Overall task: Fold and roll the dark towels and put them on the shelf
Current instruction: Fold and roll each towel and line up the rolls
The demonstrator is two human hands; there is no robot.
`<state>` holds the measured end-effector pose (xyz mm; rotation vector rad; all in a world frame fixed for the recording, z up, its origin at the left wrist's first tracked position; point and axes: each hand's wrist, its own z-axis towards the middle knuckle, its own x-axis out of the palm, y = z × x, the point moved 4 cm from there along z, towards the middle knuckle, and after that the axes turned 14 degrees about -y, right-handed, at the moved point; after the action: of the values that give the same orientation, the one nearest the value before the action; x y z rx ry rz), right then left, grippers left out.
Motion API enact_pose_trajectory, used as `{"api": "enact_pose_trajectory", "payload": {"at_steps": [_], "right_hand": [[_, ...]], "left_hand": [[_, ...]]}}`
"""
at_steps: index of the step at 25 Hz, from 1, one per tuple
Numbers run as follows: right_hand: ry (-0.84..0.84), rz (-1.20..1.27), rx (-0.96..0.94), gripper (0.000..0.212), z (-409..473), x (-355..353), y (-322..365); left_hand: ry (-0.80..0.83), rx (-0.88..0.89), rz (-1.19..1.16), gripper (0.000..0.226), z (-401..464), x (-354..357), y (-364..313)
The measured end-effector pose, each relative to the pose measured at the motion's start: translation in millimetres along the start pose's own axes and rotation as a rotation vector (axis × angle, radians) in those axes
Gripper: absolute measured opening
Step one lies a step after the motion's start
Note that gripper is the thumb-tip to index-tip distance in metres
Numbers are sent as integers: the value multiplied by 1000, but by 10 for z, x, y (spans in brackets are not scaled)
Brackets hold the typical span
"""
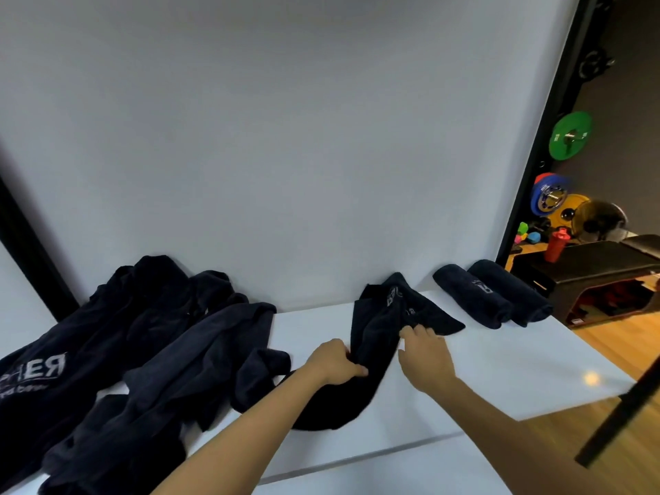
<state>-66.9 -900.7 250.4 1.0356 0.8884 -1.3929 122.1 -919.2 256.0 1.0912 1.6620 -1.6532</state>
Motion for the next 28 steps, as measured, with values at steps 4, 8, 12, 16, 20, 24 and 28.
{"api": "enact_pose_trajectory", "payload": {"at_steps": [4,8,12,16,20,24,28], "right_hand": [[163,401,289,32,-146,-3,190],[250,738,428,39,-124,-42,457],[251,1262,877,16,-127,-156,469],[109,1516,969,14,81,-535,380],[-216,1616,795,20,298,-990,101],[-53,857,462,27,21,-656,131],[202,494,337,51,-393,-132,457]], "left_hand": [[-49,-92,-256,29,32,4,80],[-60,-151,-387,32,-30,-14,80],[-146,-281,-579,20,-9,-222,125],[-385,-316,-862,8,125,-728,47],[-551,-200,-973,8,83,-1215,-88],[-433,-162,-288,20,25,-912,360],[-242,-169,-31,33,-135,-489,688]]}}
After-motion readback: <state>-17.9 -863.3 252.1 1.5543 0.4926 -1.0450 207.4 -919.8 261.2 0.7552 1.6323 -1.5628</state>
